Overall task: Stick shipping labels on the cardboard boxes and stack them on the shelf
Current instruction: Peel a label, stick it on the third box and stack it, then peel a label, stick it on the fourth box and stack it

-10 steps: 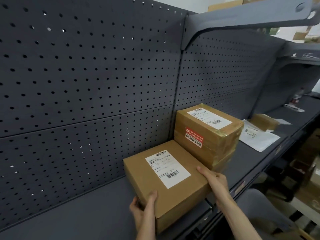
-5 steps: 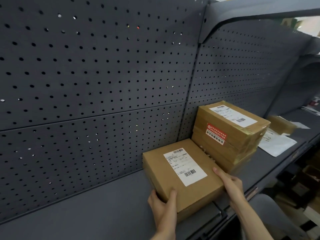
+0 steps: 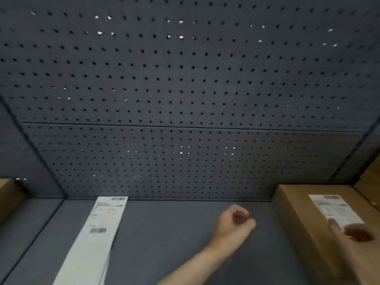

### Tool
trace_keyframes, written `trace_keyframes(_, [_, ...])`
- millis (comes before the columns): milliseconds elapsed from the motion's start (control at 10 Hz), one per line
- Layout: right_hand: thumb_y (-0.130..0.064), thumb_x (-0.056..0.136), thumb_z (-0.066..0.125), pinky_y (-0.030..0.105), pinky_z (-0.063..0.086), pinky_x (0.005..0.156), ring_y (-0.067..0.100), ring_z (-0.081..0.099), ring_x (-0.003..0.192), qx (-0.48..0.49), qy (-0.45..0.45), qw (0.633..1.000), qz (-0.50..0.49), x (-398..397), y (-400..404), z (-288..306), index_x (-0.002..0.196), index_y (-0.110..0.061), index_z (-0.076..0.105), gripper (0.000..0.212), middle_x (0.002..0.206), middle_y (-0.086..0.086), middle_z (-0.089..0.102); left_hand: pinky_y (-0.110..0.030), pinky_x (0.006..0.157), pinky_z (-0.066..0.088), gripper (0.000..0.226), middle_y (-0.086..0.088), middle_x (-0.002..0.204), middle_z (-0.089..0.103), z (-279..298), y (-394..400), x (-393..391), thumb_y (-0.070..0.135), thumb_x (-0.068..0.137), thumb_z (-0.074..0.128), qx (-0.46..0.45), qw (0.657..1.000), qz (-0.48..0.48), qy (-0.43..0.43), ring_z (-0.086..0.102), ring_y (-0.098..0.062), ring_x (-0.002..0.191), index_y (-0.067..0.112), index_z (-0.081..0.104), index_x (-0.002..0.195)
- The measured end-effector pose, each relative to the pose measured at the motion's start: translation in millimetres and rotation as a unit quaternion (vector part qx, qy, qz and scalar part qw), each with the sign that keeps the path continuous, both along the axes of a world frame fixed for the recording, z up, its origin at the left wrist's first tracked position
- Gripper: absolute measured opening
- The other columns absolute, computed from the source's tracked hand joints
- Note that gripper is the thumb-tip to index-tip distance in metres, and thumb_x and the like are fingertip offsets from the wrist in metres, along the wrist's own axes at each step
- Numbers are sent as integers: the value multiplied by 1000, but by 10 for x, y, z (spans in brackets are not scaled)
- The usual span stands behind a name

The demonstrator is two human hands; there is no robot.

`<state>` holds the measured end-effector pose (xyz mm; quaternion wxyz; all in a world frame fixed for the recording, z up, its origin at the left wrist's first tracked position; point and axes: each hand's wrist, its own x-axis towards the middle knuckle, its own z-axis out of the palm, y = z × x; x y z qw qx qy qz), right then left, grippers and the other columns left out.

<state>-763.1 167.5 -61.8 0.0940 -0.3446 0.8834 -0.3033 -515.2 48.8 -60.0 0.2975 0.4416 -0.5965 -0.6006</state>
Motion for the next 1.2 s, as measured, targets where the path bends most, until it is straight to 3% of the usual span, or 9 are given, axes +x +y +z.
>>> trace_keyframes(100, [-54,73,86,41,57,84,18,65,82,-26,-2,999,36,849,-430,69,91,-38,63,33,92,-2,71,-22,90,53,16,9,98,70,103,-266,955,37,76,66,-127,984,-28,-119,64,-6,96,29,65,90])
trace_keyframes(200, [-44,73,87,38,52,90,25,65,109,13,21,988,153,1906,-719,85,92,-32,69,29,108,-3,68,-27,86,52,30,18,97,68,115,-448,1939,50,72,59,-225,942,7,-249,62,-3,95,30,66,93])
trace_keyframes(300, [-43,65,91,33,52,68,25,70,92,-17,84,964,251,2739,-946,-174,86,-27,73,32,93,-8,65,-19,76,44,30,18,98,67,163,-498,2922,50,76,61,-286,884,54,-365,61,-4,94,30,67,96])
trace_keyframes(500, [-47,71,77,34,57,70,15,64,79,-117,153,894,406,4216,-1400,-353,91,-21,74,33,86,-12,63,-36,65,53,36,4,82,70,299,-553,4717,49,70,56,-392,731,114,-547,70,-24,77,21,72,85])
trace_keyframes(600, [-51,74,65,29,52,70,13,62,80,-149,134,869,452,4992,-1540,-295,91,-22,73,34,87,-13,62,-37,65,52,33,3,81,68,430,-548,5458,49,70,55,-381,693,133,-598,70,-26,78,22,70,82])
trace_keyframes(800, [-55,79,64,28,53,76,14,64,90,-159,116,824,532,6362,-1715,-297,99,-21,72,40,97,-9,63,-41,77,50,41,8,95,70,404,-516,6748,59,77,51,-332,693,246,-591,70,-23,91,25,72,85])
trace_keyframes(1000, [-72,82,55,25,51,90,10,58,111,-131,-14,850,510,7229,-1767,-242,125,-21,63,67,121,-11,56,-51,87,50,69,0,116,67,270,-608,7677,77,75,45,-260,699,288,-600,65,-30,106,24,70,112])
trace_keyframes(1100, [-80,74,60,26,48,100,7,52,122,-79,-191,880,428,7512,-1776,-290,138,-24,49,85,129,-15,48,-53,95,48,96,-5,134,62,241,-677,7932,88,67,41,-161,739,292,-585,61,-34,118,24,56,137])
trace_keyframes(1200, [-80,66,66,34,46,107,11,50,125,-36,-293,882,367,7727,-1829,-399,136,-25,49,92,124,-14,47,-48,103,44,109,-2,135,63,209,-740,8053,95,59,43,-52,790,296,-534,58,-28,125,25,53,142])
